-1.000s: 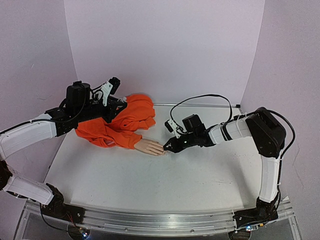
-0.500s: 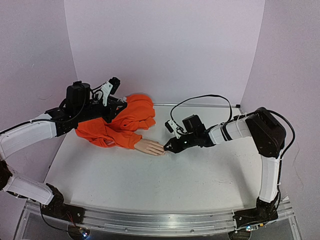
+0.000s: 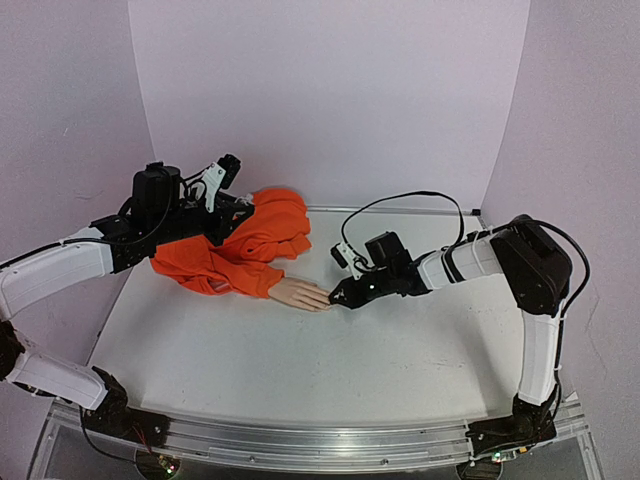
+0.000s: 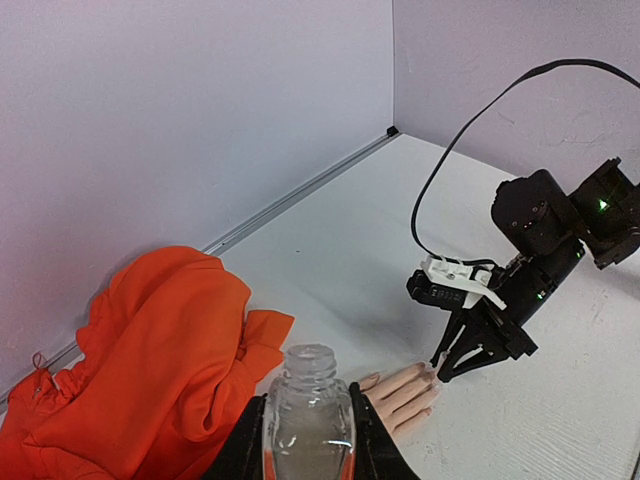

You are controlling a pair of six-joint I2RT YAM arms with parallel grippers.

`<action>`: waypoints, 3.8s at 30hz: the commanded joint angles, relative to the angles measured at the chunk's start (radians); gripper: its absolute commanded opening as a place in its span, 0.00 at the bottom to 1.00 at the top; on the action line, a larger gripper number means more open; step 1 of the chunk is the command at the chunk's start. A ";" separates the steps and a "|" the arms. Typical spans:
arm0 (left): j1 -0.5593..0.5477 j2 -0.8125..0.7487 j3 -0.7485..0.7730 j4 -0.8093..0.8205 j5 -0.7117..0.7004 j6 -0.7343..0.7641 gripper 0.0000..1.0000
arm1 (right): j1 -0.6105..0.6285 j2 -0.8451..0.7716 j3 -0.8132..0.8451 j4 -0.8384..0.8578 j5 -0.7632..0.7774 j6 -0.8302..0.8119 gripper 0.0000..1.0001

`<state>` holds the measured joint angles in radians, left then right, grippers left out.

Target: Paint the nails

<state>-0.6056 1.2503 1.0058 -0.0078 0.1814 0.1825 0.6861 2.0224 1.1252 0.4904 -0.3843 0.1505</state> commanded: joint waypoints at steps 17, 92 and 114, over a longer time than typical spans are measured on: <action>0.001 -0.033 0.008 0.065 0.011 -0.013 0.00 | 0.007 -0.013 -0.011 -0.019 0.021 0.006 0.00; 0.001 -0.036 0.009 0.063 0.024 -0.019 0.00 | 0.028 -0.058 -0.017 0.063 0.001 0.012 0.00; 0.001 -0.034 0.010 0.062 0.024 -0.018 0.00 | 0.027 -0.046 -0.009 0.052 0.050 0.015 0.00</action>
<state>-0.6056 1.2503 1.0058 -0.0078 0.1902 0.1745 0.7094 1.9644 1.0752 0.5442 -0.3252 0.1585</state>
